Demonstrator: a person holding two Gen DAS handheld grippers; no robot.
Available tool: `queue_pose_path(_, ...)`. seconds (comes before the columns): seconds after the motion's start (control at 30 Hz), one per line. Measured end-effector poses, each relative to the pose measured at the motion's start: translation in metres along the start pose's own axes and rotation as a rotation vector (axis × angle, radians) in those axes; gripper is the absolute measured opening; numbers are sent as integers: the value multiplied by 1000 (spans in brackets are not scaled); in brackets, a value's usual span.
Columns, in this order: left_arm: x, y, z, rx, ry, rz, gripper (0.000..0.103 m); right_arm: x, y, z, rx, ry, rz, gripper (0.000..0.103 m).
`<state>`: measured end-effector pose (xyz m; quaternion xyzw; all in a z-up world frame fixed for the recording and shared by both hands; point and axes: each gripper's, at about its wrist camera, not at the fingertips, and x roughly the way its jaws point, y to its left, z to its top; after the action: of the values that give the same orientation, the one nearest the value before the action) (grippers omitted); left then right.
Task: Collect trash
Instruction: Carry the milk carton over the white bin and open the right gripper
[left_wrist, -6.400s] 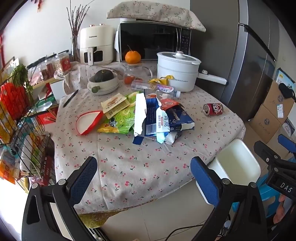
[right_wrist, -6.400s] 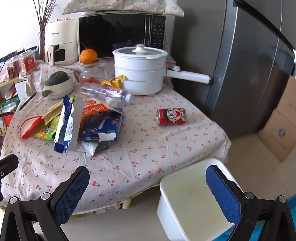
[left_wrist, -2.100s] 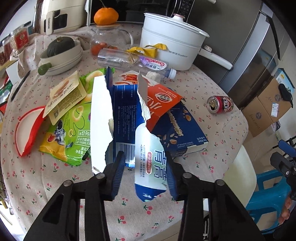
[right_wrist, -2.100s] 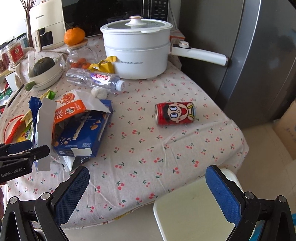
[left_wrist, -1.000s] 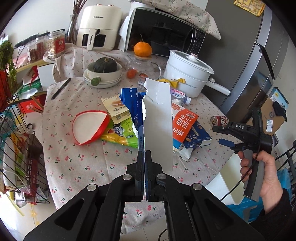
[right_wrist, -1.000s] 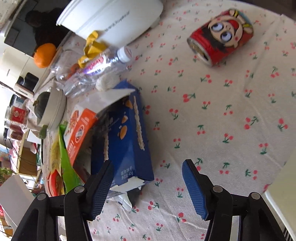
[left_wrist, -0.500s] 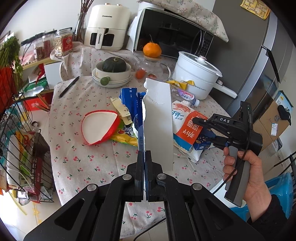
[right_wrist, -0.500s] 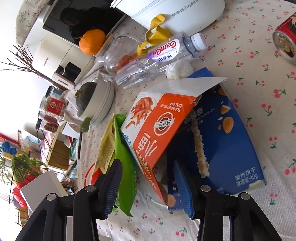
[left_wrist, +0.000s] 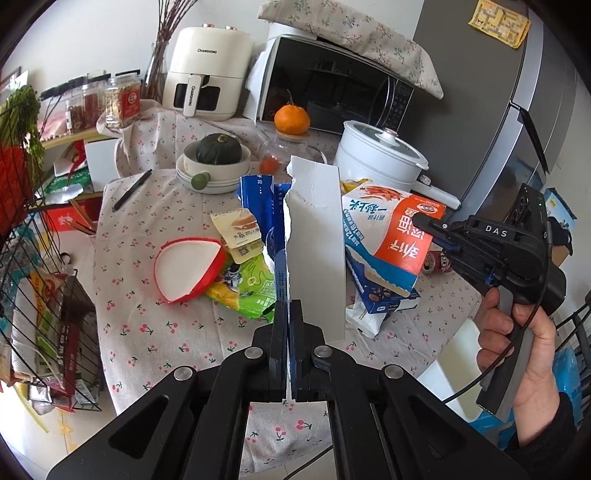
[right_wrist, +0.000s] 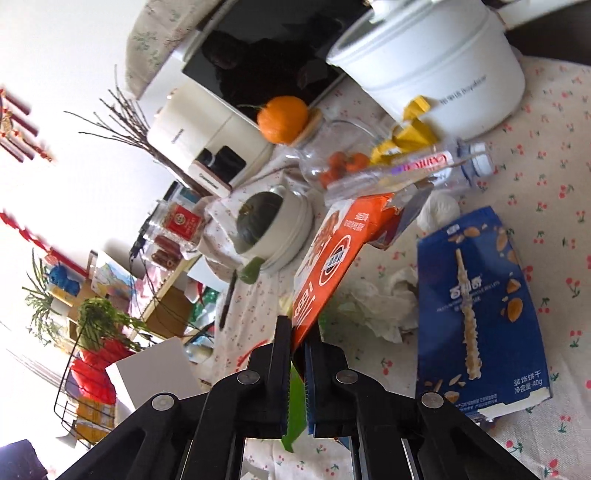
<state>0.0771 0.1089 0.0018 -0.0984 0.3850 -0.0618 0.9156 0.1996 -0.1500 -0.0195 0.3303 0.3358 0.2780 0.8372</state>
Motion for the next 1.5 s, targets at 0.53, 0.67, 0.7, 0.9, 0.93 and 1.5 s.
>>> queue_pose_path(0.53, 35, -185, -30, 225, 92, -335, 0, -224, -61, 3, -53, -101, -342, 5)
queue_pose_path(0.67, 64, -245, -56, 312, 166, -392, 0, -263, -104, -5, 16, -90, -459, 5)
queue_pose_path(0.7, 71, -257, -63, 325, 185, -403, 0, -271, -114, -6, 30, -83, -490, 5)
queue_pose_path(0.9, 117, -315, -101, 398, 285, -427, 0, -310, -158, -11, 95, -67, -607, 5)
queue_pose_path(0.93, 125, -321, -107, 411, 299, -418, 0, -313, -164, -12, 106, -60, -620, 5)
queue_pose_path(1.5, 186, -339, -134, 471, 413, -364, 2, -320, -200, -22, 152, 20, -700, 5)
